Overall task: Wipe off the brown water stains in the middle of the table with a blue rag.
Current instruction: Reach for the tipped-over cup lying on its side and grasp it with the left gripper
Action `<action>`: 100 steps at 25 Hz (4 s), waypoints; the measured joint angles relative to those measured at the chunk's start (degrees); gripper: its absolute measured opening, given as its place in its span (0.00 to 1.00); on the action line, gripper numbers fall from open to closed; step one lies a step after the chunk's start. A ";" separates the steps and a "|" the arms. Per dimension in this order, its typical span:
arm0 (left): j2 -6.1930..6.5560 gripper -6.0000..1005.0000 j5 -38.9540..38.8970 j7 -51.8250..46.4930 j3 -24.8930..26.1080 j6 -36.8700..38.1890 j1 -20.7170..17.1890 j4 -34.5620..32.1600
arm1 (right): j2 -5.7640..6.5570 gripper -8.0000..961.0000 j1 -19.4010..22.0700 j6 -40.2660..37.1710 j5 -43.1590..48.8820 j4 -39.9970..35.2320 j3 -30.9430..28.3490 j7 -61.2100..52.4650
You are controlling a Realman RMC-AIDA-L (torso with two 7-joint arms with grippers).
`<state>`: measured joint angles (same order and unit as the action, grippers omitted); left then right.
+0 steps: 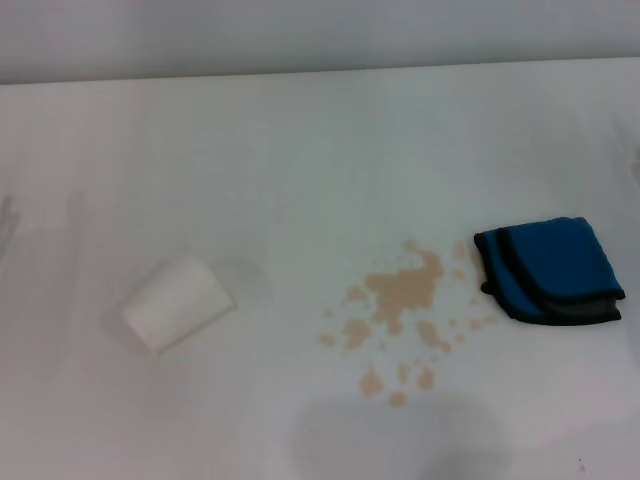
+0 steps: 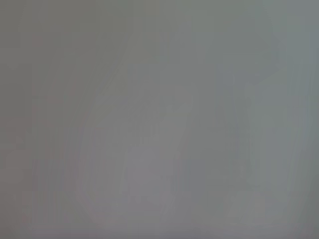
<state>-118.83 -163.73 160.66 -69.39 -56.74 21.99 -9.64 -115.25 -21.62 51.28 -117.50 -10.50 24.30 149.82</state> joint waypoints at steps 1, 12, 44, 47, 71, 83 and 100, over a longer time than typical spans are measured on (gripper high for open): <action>0.00 0.87 0.00 0.00 -0.02 0.10 0.07 -0.03 | 0.01 0.83 0.00 -0.02 0.00 0.00 -0.08 0.01; 0.00 0.87 -0.15 -0.01 0.27 0.24 0.42 0.13 | 0.02 0.56 0.06 -0.07 -0.29 0.06 -0.11 -0.13; -0.01 0.87 33.69 -31.90 -0.22 7.26 -11.25 -32.70 | 0.00 0.91 0.52 -1.70 0.07 0.83 -0.33 -0.21; 0.17 0.87 40.03 -40.20 -0.13 8.11 -11.98 -37.18 | -0.05 0.91 0.96 0.38 -0.03 0.83 -0.47 -0.20; 3.47 0.87 102.37 -111.99 15.53 -16.99 -1.69 -67.61 | 0.02 0.91 2.30 8.11 -0.89 0.30 -0.66 -0.15; 6.93 0.87 121.92 -116.81 16.20 -37.70 13.00 -64.19 | 0.02 0.91 2.11 10.54 -0.97 0.81 -1.66 -0.18; 4.82 0.87 127.41 -111.22 12.66 -45.85 21.15 -56.48 | 0.02 0.91 2.35 11.43 -0.97 1.22 -1.74 -1.16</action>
<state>-114.01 -36.33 49.45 -56.73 -102.60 43.14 -66.13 -115.22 -19.27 62.71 -118.47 -9.28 22.56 148.65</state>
